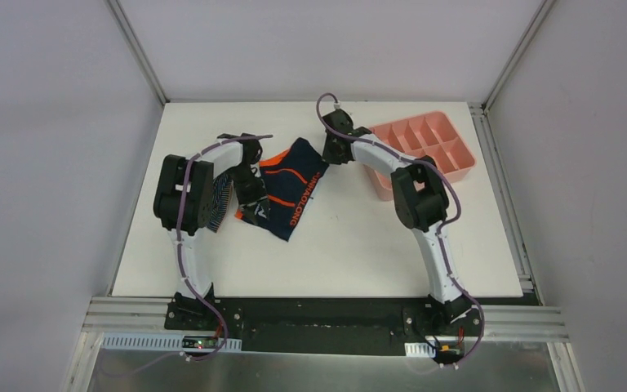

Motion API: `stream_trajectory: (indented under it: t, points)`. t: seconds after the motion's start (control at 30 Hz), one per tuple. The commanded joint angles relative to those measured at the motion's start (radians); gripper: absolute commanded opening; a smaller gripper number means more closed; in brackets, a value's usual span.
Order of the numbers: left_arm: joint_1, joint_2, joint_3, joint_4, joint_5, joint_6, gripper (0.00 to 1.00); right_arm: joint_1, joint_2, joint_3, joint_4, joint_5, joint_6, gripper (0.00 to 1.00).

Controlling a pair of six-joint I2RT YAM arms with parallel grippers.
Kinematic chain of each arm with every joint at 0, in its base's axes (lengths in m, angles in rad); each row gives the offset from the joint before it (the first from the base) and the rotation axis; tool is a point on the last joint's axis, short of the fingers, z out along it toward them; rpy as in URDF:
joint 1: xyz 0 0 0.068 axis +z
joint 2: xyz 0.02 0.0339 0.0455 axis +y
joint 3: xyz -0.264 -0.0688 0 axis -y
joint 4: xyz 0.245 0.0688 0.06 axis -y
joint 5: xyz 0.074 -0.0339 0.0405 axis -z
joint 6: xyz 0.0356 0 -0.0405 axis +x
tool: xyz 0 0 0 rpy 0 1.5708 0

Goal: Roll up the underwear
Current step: Flatten out the underwear at the center of the board.

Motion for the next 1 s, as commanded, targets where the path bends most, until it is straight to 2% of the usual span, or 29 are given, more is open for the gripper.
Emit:
stream_trajectory:
  t: [0.0, 0.13, 0.3, 0.33, 0.4, 0.5, 0.67, 0.8, 0.83, 0.9, 0.97]
  points:
    - [0.015, 0.048, 0.070, -0.014, -0.042, 0.042, 0.38, 0.018, -0.234, -0.210, -0.103, 0.058, 0.053, 0.00]
    - [0.017, 0.104, 0.154, -0.035, -0.071, 0.083, 0.38, 0.027, -0.366, -0.340, -0.245, 0.009, 0.118, 0.00]
    - [0.017, 0.184, 0.306, -0.072, -0.111, 0.133, 0.38, 0.076, -0.568, -0.555, -0.267, -0.117, 0.176, 0.06]
    - [0.017, 0.194, 0.344, -0.090, -0.134, 0.152, 0.38, 0.086, -0.596, -0.585, -0.270, -0.125, 0.182, 0.13]
    - [0.017, 0.202, 0.436, -0.131, -0.186, 0.191, 0.38, 0.096, -0.633, -0.606, -0.297, -0.126, 0.183, 0.33]
    - [0.020, 0.162, 0.490, -0.164, -0.207, 0.236, 0.41, 0.094, -0.657, -0.598, -0.331, -0.085, 0.170, 0.49]
    - [0.025, 0.019, 0.416, -0.174, -0.127, 0.201, 0.50, 0.068, -0.646, -0.565, -0.344, -0.070, 0.172, 0.53]
    - [0.025, -0.112, 0.255, -0.154, -0.082, 0.122, 0.75, 0.042, -0.674, -0.612, -0.320, -0.078, 0.196, 0.53]
    - [0.025, -0.143, 0.203, -0.139, -0.061, 0.101, 0.79, 0.032, -0.689, -0.639, -0.299, -0.089, 0.205, 0.52]
    - [0.025, -0.205, 0.087, -0.068, -0.033, 0.054, 0.77, 0.005, -0.715, -0.696, -0.257, -0.121, 0.223, 0.52]
    - [0.025, -0.264, -0.033, -0.001, -0.052, 0.006, 0.68, -0.015, -0.731, -0.735, -0.223, -0.163, 0.231, 0.52]
